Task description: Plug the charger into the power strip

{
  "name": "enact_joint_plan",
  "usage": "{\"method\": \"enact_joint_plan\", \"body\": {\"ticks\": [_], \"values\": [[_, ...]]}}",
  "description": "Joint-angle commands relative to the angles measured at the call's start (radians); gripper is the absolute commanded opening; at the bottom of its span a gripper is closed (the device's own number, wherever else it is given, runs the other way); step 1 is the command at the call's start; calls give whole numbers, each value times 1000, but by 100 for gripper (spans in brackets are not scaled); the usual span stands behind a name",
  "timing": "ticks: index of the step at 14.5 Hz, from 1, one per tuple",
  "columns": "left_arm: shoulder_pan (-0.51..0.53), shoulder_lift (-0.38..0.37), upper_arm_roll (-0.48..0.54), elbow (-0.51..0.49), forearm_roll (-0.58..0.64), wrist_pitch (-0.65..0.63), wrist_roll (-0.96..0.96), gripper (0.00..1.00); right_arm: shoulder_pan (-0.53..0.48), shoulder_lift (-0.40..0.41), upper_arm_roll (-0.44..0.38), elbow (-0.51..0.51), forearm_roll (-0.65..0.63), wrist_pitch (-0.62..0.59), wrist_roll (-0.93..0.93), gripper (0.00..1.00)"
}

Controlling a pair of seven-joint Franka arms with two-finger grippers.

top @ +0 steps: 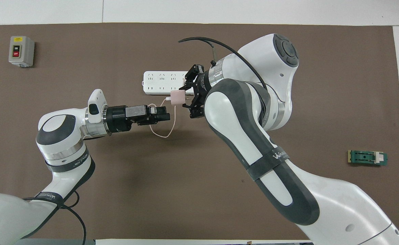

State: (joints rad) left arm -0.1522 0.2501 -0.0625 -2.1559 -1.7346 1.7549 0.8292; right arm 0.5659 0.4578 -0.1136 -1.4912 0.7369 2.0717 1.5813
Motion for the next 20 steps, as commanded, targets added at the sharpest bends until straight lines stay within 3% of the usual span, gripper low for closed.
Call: {"method": "enact_joint_plan", "body": {"ticks": [1, 8, 20], "values": [[-4, 70, 4, 85, -6, 3, 18, 100, 26, -21, -3, -27, 27, 34, 9, 0], [13, 117, 3, 149, 17, -5, 21, 100, 40, -21, -1, -27, 27, 39, 14, 0], [5, 60, 3, 70, 35, -52, 42, 100, 38, -21, -1, -26, 36, 38, 14, 0]]}}
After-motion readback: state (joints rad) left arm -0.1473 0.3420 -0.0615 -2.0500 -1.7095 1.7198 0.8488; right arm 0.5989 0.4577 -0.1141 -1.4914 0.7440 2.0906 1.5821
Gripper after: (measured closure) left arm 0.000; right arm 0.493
